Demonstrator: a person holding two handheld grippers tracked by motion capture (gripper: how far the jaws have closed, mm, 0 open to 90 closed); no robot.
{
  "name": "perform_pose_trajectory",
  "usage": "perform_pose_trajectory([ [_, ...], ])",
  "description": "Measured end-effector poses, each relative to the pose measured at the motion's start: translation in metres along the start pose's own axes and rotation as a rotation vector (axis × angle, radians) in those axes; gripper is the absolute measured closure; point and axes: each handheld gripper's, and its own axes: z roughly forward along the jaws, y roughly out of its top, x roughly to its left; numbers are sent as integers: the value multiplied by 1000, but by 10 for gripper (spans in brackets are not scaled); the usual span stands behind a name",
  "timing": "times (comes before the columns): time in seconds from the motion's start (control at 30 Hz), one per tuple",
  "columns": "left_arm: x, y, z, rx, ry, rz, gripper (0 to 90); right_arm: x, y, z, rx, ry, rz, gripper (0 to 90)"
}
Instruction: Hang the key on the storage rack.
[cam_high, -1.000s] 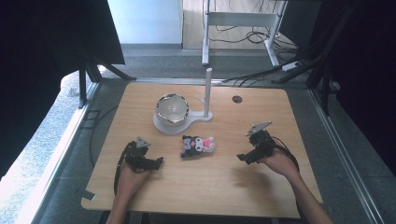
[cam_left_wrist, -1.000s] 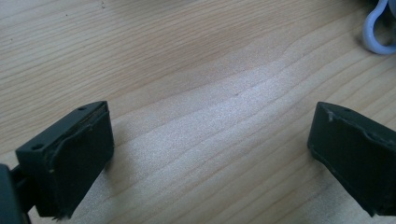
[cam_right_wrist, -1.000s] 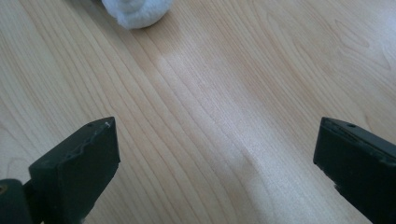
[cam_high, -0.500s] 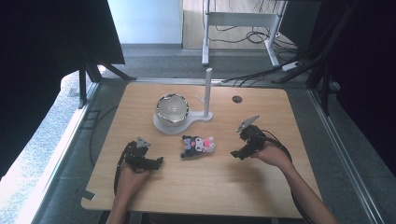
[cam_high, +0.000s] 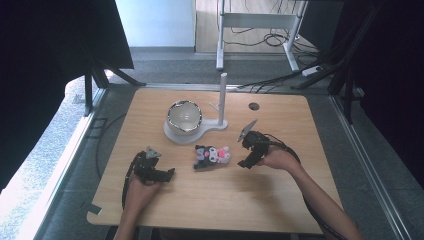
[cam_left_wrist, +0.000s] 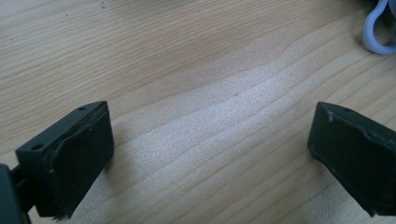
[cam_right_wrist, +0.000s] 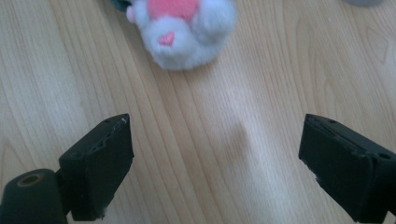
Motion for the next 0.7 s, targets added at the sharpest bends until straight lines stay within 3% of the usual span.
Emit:
perform_pose_trajectory([
  [0.43,0,0,0,0,0,0,4,6,43,22,80,39,-122,129],
  [0.7,0,0,0,0,0,0,4,14,76,42,143,71,-222,149],
])
